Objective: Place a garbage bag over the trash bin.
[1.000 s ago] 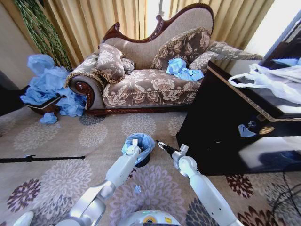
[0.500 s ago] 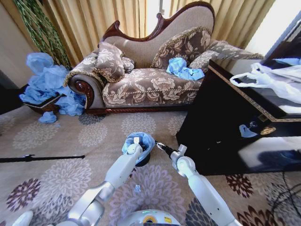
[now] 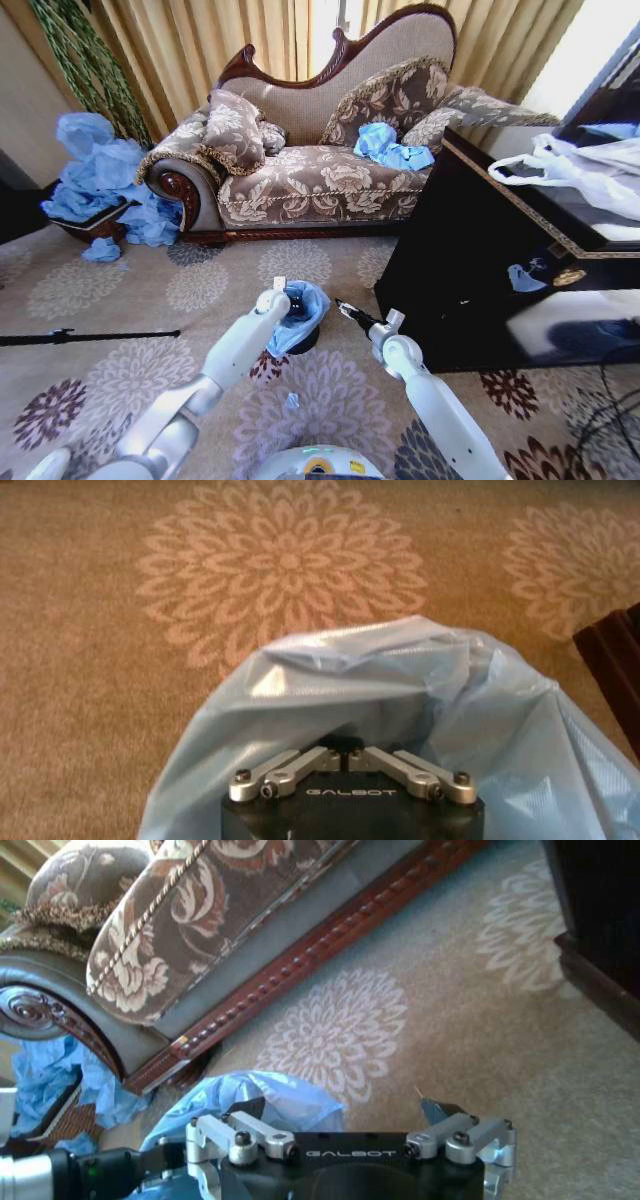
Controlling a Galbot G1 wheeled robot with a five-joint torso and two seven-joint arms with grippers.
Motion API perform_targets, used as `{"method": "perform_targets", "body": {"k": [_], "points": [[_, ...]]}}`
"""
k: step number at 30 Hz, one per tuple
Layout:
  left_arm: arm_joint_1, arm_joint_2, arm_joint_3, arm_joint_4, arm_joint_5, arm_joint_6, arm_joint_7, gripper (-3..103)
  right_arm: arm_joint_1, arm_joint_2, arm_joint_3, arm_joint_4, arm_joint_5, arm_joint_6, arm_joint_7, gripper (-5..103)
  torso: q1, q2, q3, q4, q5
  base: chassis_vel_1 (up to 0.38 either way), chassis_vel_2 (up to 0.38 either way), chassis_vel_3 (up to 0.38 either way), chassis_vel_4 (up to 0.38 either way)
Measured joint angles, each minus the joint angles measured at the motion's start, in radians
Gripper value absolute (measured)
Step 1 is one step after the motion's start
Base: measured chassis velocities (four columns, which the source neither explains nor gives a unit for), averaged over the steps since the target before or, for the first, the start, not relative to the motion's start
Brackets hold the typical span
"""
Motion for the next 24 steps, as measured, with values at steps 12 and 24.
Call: {"method": "perform_targets", "body": {"k": [12,24], "points": [[-0.067,-0.018,0.117,0.115,-0.094,0.0,-0.009,0,-0.079,-0.024,0.047,0.128,0.0,0.009,-0.026,100,0.0,0.0,0.0,-0.0003,0.0,0.0,0.0,0.0,0.0],[-0.131,-0.059,0.267,0.273,-0.075,-0.002,0.03,0,-0.141,-0.027,0.094,0.181,-0.003,0.014,-0.05,100,0.0,0.0,0.0,-0.0001,0.0002,0.0,0.0,0.0,0.0]]}}
